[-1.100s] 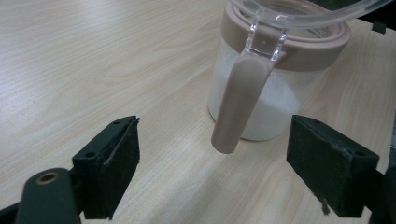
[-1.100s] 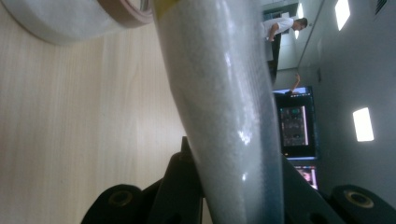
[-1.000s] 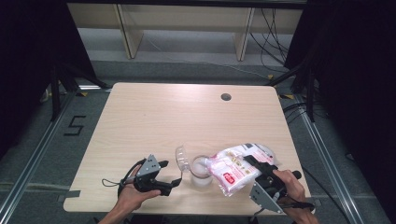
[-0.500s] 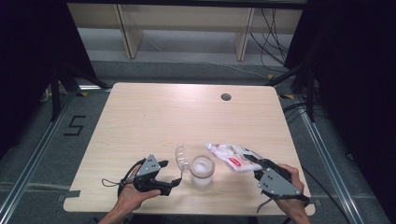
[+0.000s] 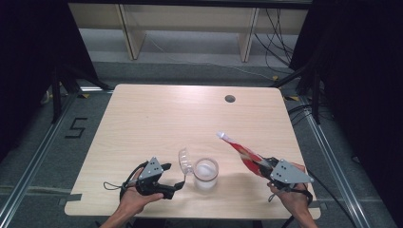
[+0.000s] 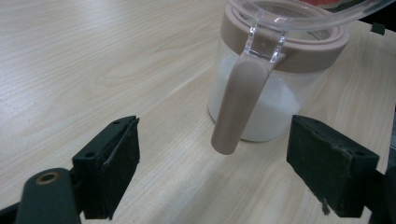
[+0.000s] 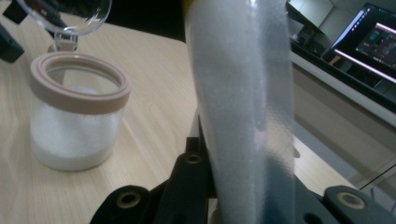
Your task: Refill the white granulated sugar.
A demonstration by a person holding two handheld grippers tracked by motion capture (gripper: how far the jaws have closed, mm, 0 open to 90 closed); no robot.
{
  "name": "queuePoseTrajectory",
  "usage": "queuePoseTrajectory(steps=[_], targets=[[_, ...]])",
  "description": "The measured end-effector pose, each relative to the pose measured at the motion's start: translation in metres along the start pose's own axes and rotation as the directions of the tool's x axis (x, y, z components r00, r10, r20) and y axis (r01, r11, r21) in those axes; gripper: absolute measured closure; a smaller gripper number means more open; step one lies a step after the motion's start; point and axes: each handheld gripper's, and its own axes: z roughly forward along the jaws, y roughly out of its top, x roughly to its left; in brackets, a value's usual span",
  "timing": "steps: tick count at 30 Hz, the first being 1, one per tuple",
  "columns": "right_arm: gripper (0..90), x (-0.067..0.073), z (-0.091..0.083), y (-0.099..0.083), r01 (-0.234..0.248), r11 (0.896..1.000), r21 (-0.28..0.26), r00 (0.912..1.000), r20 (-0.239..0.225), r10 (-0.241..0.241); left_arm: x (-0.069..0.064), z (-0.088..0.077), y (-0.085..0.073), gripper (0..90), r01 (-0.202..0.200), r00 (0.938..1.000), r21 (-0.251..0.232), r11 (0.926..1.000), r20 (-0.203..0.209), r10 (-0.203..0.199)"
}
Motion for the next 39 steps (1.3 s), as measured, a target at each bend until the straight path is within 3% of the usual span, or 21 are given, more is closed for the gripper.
queuePoseTrajectory(steps=[1, 3, 7, 9, 10, 19, 22, 26, 27, 32, 34, 35, 37, 39], targets=[[88.9, -0.005, 0.002, -0.001, 0.033, 0.999, -0.026, 0.9994, 0.014, -0.032, 0.0, 0.0, 0.0, 16.8, -0.001, 1.0, 0.002, 1.0, -0.004, 0.001], [88.9, -0.004, 0.003, -0.005, -0.053, 0.999, -0.011, 0.9986, 0.003, 0.053, -0.001, 0.0, 0.0, 16.9, 0.004, 1.0, 0.001, 1.0, -0.004, -0.004], [88.9, -0.013, 0.005, -0.012, -0.09, 0.995, -0.039, 0.9959, 0.009, 0.09, 0.0, 0.0, 0.0, 16.9, -0.003, 1.0, 0.004, 1.0, 0.002, 0.003], [88.9, -0.014, 0.005, -0.015, -0.156, 0.987, -0.025, 0.9878, 0.002, 0.156, -0.001, 0.001, 0.0, 16.8, 0.011, 0.9999, 0.004, 0.9999, 0.001, -0.011], [88.9, -0.017, 0.006, -0.017, -0.147, 0.989, -0.036, 0.9891, 0.009, 0.147, 0.0, 0.001, 0.0, 16.9, -0.001, 1.0, 0.006, 1.0, 0.0, 0.001], [88.9, -0.032, 0.018, -0.033, -0.243, 0.97, -0.03, 0.9697, 0.023, 0.243, 0.0, 0.001, 0.0, 16.9, 0.002, 1.0, 0.005, 1.0, -0.002, -0.002], [88.8, -0.036, 0.025, -0.037, -0.234, 0.972, -0.035, 0.9712, 0.039, 0.235, 0.0, 0.001, 0.0, 16.8, 0.002, 1.0, 0.004, 1.0, 0.001, -0.002], [88.8, -0.036, 0.033, -0.041, -0.256, 0.967, -0.019, 0.9661, 0.033, 0.256, -0.001, 0.001, -0.001, 16.9, 0.019, 0.9998, 0.003, 0.9998, 0.001, -0.019], [88.8, -0.038, 0.034, -0.042, -0.237, 0.971, -0.011, 0.9711, 0.026, 0.237, -0.001, 0.0, -0.001, 16.9, 0.018, 0.9998, 0.002, 0.9998, 0.001, -0.018], [88.8, -0.036, 0.04, -0.049, -0.241, 0.971, 0.003, 0.9697, 0.044, 0.24, -0.001, 0.0, 0.0, 16.8, 0.019, 0.9998, 0.0, 0.9998, 0.002, -0.019], [88.8, -0.038, 0.04, -0.05, -0.222, 0.975, -0.01, 0.9741, 0.043, 0.222, -0.001, 0.0, 0.0, 16.9, 0.013, 0.9999, -0.001, 0.9999, -0.003, -0.013], [88.8, -0.037, 0.039, -0.05, -0.243, 0.97, -0.009, 0.9687, 0.048, 0.244, -0.001, 0.0, 0.0, 16.8, 0.008, 1.0, 0.0, 1.0, -0.002, -0.008], [88.6, -0.037, 0.039, -0.051, -0.25, 0.968, -0.01, 0.9666, 0.056, 0.25, 0.0, 0.0, 0.0, 16.8, 0.001, 1.0, 0.0, 1.0, -0.002, -0.001], [88.2, -0.039, 0.037, -0.051, -0.216, 0.976, 0.005, 0.9751, 0.051, 0.216, 0.0, -0.001, 0.0, 16.9, -0.003, 1.0, -0.002, 1.0, -0.002, 0.003]])
